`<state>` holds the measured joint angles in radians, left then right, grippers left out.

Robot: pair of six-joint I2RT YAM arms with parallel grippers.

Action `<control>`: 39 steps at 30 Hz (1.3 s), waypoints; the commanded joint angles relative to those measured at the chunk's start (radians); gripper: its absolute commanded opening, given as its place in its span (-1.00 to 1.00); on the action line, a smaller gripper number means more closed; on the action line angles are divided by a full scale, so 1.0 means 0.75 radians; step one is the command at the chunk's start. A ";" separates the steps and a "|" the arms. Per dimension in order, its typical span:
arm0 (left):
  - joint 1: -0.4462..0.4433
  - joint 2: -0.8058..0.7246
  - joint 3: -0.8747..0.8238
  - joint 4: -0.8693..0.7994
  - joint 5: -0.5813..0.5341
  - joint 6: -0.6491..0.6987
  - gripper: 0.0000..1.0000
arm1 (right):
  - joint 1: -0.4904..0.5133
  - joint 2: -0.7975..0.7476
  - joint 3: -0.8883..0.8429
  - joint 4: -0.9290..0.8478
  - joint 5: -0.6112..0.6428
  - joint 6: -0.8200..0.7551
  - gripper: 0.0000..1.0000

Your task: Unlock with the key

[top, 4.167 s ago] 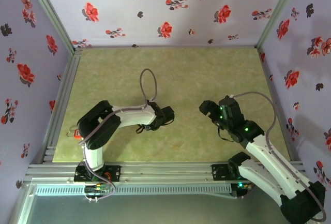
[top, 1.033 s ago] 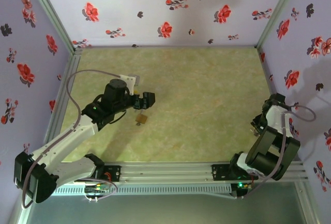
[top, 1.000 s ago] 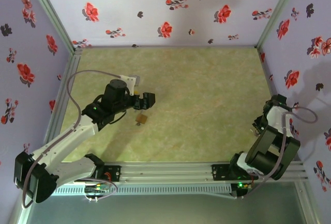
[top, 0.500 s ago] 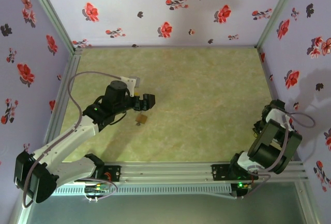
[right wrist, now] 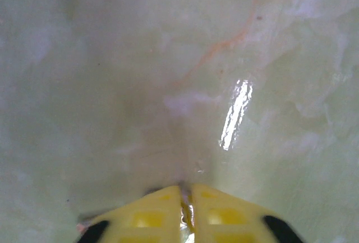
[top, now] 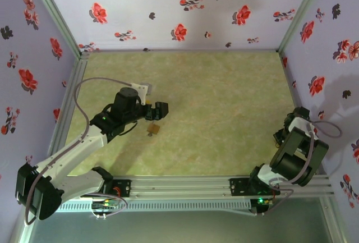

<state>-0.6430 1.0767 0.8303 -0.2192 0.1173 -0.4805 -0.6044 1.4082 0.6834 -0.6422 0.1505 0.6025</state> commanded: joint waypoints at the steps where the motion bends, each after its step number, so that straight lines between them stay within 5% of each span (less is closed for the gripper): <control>1: 0.011 0.020 -0.002 0.045 0.034 -0.042 0.89 | -0.010 0.018 -0.043 0.014 -0.082 0.022 -0.97; 8: -0.010 0.104 -0.059 0.298 0.163 -0.284 0.83 | 0.084 -0.304 -0.104 0.077 -0.573 0.188 -1.00; 13: -0.077 0.265 -0.038 0.636 0.226 -0.643 0.75 | 0.497 -0.672 -0.003 0.236 -0.835 0.534 -1.00; 18: -0.136 0.422 0.006 0.997 0.161 -0.974 0.67 | 0.890 -0.769 0.113 0.335 -0.763 0.739 -1.00; 24: -0.240 0.637 0.153 1.221 0.133 -1.256 0.54 | 1.124 -0.740 0.118 0.550 -0.699 0.845 -1.00; 30: -0.286 0.660 0.233 1.145 0.049 -1.207 0.52 | 1.260 -0.716 0.140 0.533 -0.629 0.833 -1.00; 39: -0.314 0.696 0.281 1.022 0.058 -1.121 0.32 | 1.295 -0.711 0.104 0.592 -0.640 0.878 -1.00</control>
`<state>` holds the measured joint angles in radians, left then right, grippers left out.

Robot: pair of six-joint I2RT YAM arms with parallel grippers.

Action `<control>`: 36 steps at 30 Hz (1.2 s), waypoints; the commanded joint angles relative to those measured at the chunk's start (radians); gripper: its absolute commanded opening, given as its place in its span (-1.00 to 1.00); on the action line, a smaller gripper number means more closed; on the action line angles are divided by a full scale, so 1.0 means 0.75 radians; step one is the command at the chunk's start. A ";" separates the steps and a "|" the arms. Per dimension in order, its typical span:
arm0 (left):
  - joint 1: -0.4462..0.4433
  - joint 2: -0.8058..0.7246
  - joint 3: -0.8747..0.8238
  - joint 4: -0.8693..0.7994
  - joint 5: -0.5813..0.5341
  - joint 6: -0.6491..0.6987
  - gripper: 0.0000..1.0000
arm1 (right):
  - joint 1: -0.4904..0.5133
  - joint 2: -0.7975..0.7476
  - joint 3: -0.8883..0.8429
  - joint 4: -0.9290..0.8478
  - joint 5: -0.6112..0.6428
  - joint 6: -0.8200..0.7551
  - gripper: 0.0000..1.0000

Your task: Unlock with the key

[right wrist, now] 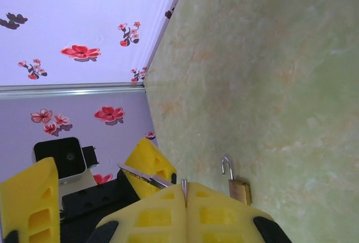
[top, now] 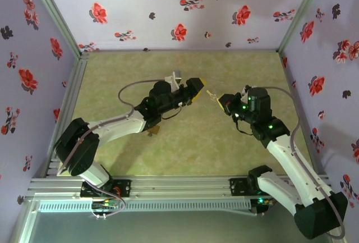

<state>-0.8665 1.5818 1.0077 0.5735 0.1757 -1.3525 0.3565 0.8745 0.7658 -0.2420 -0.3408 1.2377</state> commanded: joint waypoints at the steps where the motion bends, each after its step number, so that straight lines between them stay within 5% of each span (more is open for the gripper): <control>1: -0.022 0.027 0.050 -0.046 -0.017 0.048 0.30 | 0.015 0.000 -0.007 0.061 0.016 0.033 -1.00; 24: -0.055 0.100 0.143 -0.153 0.048 0.145 -0.33 | 0.031 0.019 -0.045 0.146 -0.052 0.075 -1.00; 36: -0.055 0.098 0.141 -0.153 0.052 0.159 -0.90 | 0.033 0.023 -0.076 0.181 -0.079 0.092 -1.00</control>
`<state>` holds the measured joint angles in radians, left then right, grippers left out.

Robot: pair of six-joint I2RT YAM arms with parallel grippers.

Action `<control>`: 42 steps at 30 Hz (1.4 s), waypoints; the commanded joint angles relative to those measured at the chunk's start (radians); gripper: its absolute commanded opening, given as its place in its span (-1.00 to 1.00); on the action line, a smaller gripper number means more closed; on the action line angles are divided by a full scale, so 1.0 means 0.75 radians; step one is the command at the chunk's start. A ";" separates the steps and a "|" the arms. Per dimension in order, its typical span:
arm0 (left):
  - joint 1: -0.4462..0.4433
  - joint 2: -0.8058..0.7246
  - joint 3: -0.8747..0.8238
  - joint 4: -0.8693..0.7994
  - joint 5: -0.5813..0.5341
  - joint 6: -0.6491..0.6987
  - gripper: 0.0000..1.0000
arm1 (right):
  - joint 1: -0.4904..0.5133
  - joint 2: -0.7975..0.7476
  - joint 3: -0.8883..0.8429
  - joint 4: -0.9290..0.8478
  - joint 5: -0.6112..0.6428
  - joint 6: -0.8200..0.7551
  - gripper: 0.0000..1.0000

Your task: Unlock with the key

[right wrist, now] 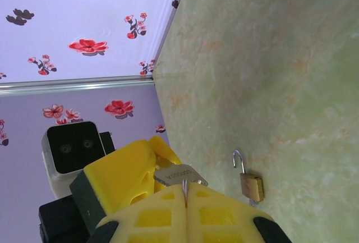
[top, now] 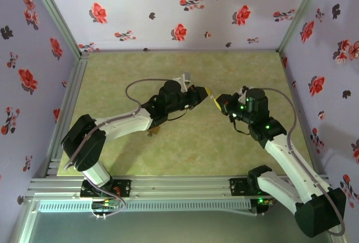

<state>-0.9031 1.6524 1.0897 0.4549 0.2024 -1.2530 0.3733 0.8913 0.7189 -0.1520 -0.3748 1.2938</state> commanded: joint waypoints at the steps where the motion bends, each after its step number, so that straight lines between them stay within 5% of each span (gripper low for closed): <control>1: -0.005 0.004 0.034 0.001 0.018 0.030 -0.95 | 0.010 0.001 -0.013 0.062 -0.034 0.016 -1.00; 6: -0.005 -0.009 0.034 -0.018 0.022 0.050 -1.00 | 0.009 -0.002 -0.014 0.052 -0.031 -0.007 -0.99; 10: -0.004 -0.032 0.044 -0.075 0.023 0.079 -1.00 | 0.009 -0.024 0.002 -0.016 0.015 -0.088 -0.46; 22: 0.005 -0.045 0.068 -0.140 0.037 0.082 -1.00 | 0.012 -0.034 -0.055 0.019 -0.026 -0.296 -0.08; 42: 0.008 -0.032 0.108 -0.218 0.078 0.079 -1.00 | 0.036 0.006 -0.119 0.135 -0.045 -0.608 -0.19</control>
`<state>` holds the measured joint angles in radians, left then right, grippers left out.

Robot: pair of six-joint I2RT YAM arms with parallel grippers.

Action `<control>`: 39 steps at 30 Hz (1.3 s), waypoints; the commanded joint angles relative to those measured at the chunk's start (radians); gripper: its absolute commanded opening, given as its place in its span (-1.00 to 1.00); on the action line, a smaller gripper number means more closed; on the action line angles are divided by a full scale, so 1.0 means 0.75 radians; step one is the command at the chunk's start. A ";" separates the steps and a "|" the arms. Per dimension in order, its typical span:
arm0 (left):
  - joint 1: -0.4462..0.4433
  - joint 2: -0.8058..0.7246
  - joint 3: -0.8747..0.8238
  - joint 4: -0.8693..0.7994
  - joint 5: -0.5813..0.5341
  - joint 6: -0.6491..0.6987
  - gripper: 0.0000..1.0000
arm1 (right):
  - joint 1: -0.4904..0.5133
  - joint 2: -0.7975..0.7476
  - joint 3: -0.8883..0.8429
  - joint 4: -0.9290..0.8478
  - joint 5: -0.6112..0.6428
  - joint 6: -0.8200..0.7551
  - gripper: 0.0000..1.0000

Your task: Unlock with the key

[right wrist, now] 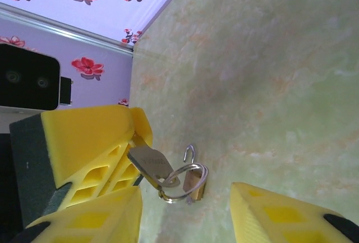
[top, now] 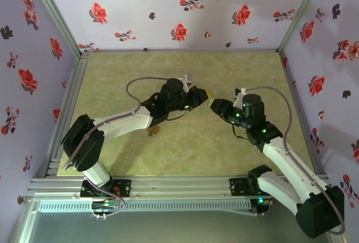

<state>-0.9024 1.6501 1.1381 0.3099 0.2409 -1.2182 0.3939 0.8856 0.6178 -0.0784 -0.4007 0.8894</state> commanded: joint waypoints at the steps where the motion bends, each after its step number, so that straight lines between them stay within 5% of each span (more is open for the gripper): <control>1: 0.005 -0.027 0.047 -0.030 0.028 0.034 -1.00 | 0.009 0.023 0.019 0.035 -0.008 -0.080 -0.22; 21: -0.004 -0.019 0.070 -0.084 0.054 0.033 -1.00 | 0.009 0.153 0.135 -0.025 0.041 -0.217 -0.51; 28: -0.004 -0.021 0.061 -0.093 0.054 0.032 -1.00 | 0.009 0.149 0.137 -0.030 0.042 -0.202 -0.98; 39: 0.015 -0.048 0.022 -0.052 0.048 0.024 -1.00 | 0.011 0.083 0.058 0.003 0.034 -0.146 -1.00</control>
<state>-0.8967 1.6501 1.1572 0.2543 0.2554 -1.2198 0.4114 0.9680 0.6838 -0.0814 -0.4259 0.7513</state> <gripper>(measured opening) 0.060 0.050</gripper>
